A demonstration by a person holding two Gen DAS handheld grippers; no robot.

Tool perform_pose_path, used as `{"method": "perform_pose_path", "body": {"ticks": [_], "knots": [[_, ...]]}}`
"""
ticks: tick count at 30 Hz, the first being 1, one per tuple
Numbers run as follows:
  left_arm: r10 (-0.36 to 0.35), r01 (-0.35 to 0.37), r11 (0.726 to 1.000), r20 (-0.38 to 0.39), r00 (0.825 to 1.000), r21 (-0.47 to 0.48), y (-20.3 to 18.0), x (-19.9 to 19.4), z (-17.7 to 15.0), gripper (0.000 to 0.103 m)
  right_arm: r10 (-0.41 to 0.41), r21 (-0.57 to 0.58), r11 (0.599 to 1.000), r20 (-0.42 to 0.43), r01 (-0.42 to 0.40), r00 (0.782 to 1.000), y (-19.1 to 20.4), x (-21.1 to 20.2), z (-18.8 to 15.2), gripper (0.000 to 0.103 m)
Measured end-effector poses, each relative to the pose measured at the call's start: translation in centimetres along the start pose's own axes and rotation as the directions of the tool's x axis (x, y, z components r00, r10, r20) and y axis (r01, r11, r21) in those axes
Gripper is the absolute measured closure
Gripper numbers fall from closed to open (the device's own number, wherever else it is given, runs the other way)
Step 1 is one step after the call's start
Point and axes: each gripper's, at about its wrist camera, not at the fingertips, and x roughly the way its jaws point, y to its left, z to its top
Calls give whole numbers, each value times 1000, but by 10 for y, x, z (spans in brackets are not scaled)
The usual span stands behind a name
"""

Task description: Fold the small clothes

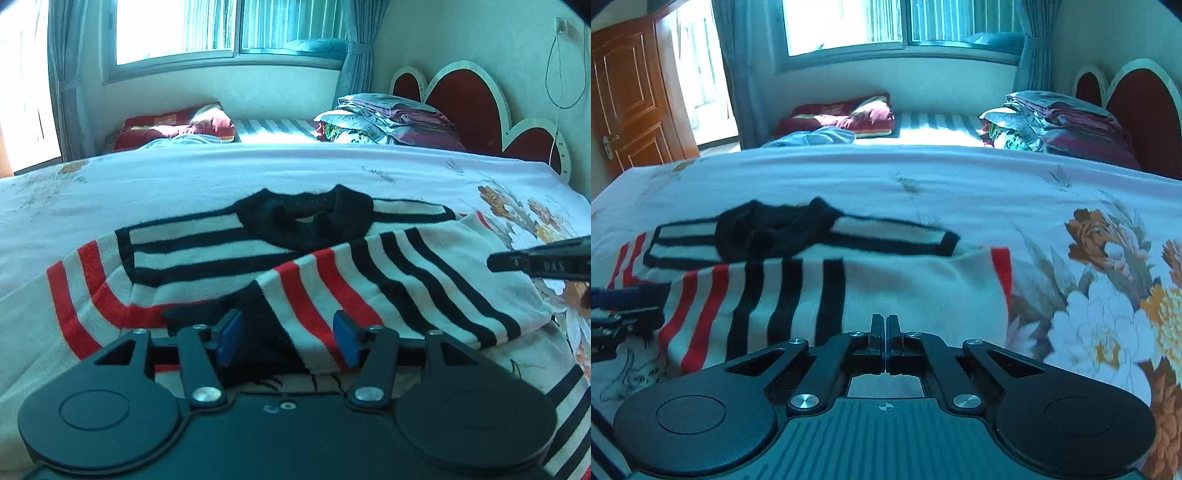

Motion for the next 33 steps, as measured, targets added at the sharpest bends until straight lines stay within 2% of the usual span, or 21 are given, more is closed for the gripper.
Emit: {"method": "perform_pose_path", "body": {"ticks": [1, 2, 3, 5, 7, 9, 10, 13, 17, 20, 22, 24, 26, 28, 31, 33], "knots": [[6, -6, 1000, -40, 999, -2, 1, 7, -5, 50, -13, 0, 1000, -27, 13, 1000, 3, 0, -11, 103], [8, -8, 1000, -48, 999, -5, 2, 12, -9, 49, -28, 1, 1000, -62, 28, 998, 6, 4, -21, 103], [9, -9, 1000, -44, 999, -6, 2, 11, -9, 49, -43, -8, 999, -41, 43, 998, 8, 2, -31, 103], [9, -9, 1000, -35, 999, -11, 1, 3, -4, 54, -75, -29, 997, -52, 74, 996, 15, -5, -28, 103], [-3, 3, 1000, 14, 1000, -17, 1, -7, -3, 52, -58, 5, 998, -13, 58, 998, 14, -18, -25, 103], [14, -14, 1000, -42, 999, 3, 0, 3, -7, 51, -68, 2, 998, -22, 68, 997, 15, -21, -29, 103], [14, -13, 1000, -52, 999, 9, 0, 7, -11, 50, -92, -7, 996, -59, 92, 994, 15, -15, -34, 103], [20, -19, 1000, -42, 999, 21, -1, 5, -10, 49, -107, -12, 994, -84, 106, 991, 14, -16, -39, 103], [22, -22, 999, -13, 1000, -50, 13, -10, -11, 47, -94, 50, 994, -39, 95, 995, 13, -35, -34, 103], [57, -56, 994, 9, 998, -89, 31, -29, -19, 35, -98, 46, 994, -63, 101, 993, 17, -39, -39, 103], [102, -96, 989, 50, 994, -111, 48, -53, -27, 22, -81, 49, 995, -53, 84, 995, 23, -46, -41, 103], [145, -135, 980, 66, 987, -145, 68, -73, -37, 21, -68, 47, 996, -33, 70, 997, 33, -51, -41, 103], [189, -171, 962, 67, 980, -214, 96, -94, -49, 26, -43, 63, 997, -13, 44, 999, 42, -51, -39, 103], [236, -206, 922, 53, 970, -329, 132, -115, -63, 34, -18, 77, 997, -19, 19, 1000, 52, -44, -36, 103], [301, -250, 828, 20, 953, -502, 188, -143, -91, 48, 8, 91, 996, -27, -5, 1000, 72, -30, -28, 103], [319, -259, 769, 0, 948, -585, 219, -158, -110, 51, 40, 100, 994, -26, -37, 999, 85, -24, -23, 103]]}}
